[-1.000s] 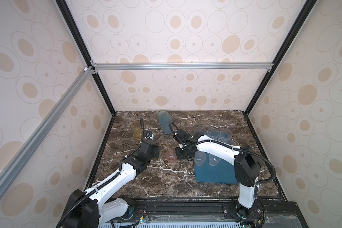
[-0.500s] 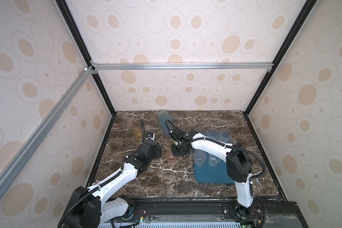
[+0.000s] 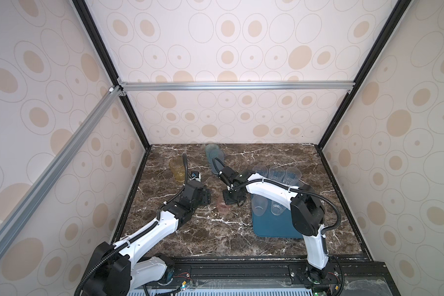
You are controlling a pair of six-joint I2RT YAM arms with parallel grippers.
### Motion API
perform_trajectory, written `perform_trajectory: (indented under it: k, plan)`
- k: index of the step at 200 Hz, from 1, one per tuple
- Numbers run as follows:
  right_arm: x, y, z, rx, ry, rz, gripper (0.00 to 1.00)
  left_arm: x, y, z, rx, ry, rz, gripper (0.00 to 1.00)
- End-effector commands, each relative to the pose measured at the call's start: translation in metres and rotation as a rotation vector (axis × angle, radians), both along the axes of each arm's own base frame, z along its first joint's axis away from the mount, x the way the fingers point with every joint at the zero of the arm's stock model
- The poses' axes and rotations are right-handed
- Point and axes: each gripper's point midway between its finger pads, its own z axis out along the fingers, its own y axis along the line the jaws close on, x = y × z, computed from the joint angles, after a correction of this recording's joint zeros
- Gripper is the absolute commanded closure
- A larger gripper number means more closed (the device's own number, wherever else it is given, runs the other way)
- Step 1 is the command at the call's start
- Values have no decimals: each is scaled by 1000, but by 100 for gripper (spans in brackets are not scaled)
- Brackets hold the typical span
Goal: Place the glasses into the tray
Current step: Pick up the glass from the center of the table, then place the glass on the tray.
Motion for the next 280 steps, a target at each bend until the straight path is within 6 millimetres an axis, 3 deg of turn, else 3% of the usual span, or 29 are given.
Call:
perform_trajectory:
  k: [1,21,40,68,89,123,165,214,280]
  plan:
    - [-3,-7,61,45,-80,13,95,8,6,49,10,-91,33,24]
    - [-8,-25,91,55,-110,5,95,10,9,76,26,-136,43,25]
    - [-12,-56,114,67,-125,-35,95,10,5,101,40,-195,41,25]
    - [-21,-116,135,53,-142,-137,95,8,-26,125,50,-256,-25,26]
    - [-31,-166,145,38,-157,-229,95,5,-61,128,37,-275,-107,26]
    - [-53,-249,141,-13,-136,-411,95,-10,-129,119,40,-305,-300,26]
    - [-77,-307,124,-103,-95,-572,97,-20,-175,94,29,-259,-443,26]
    - [-84,-340,95,-209,-53,-690,98,-19,-184,76,53,-245,-479,25]
    - [-57,-355,38,-170,-58,-798,98,-19,-175,48,93,-216,-453,25]
